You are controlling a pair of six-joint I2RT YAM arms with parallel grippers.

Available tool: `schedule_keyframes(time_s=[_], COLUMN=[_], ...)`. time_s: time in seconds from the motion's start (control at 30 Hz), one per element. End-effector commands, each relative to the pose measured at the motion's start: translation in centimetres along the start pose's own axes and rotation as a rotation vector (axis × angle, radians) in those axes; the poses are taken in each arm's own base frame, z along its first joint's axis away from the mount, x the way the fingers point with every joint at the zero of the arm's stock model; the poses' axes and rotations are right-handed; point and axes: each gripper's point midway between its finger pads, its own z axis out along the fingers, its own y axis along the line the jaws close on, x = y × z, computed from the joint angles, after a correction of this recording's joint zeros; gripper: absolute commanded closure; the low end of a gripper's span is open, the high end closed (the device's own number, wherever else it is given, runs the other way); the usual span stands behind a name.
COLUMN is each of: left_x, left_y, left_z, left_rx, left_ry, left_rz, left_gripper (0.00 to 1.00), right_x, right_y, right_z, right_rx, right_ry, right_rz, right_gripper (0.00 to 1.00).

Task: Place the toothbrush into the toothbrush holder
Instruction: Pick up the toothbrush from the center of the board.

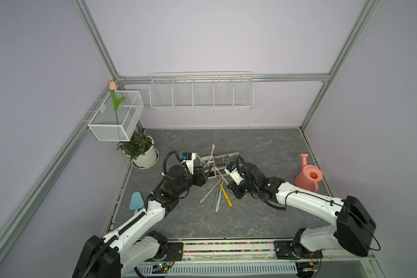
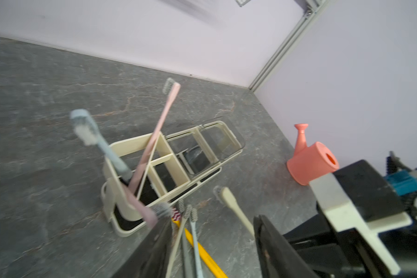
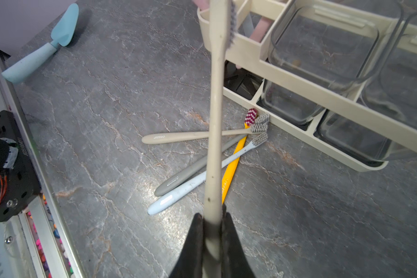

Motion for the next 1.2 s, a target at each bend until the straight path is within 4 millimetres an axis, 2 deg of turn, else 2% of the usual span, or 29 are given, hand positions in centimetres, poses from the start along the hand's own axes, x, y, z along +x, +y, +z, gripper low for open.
schedule_keyframes(time_s=[0.0, 0.4, 0.77, 0.9, 1.17], left_x=[-1.3, -1.5, -1.5, -2.0, -1.6], left_y=[-3.6, -3.8, -4.4, -4.4, -4.3], left_z=[0.3, 0.6, 2.8, 3.6, 5.6], left_rx=[0.165, 0.146, 0.16, 0.156, 0.166], left_ry=[0.01, 0.03, 0.048, 0.031, 0.047], left_rz=[-0.038, -0.075, -0.087, -0.095, -0.125], left_gripper=[0.41, 0.38, 0.38, 0.39, 0.43], right_x=[-1.5, -3.3, -5.4, -5.2, -5.7], right_y=[0.2, -0.2, 0.9, 1.3, 1.5], right_z=[-0.9, -3.0, -3.9, -3.6, -4.0], right_rx=[0.02, 0.058, 0.003, -0.016, -0.03], right_ry=[-0.084, -0.178, -0.24, -0.224, -0.248], right_rz=[0.02, 0.06, 0.051, 0.053, 0.064], right_gripper=[0.93, 0.93, 0.93, 0.93, 0.93])
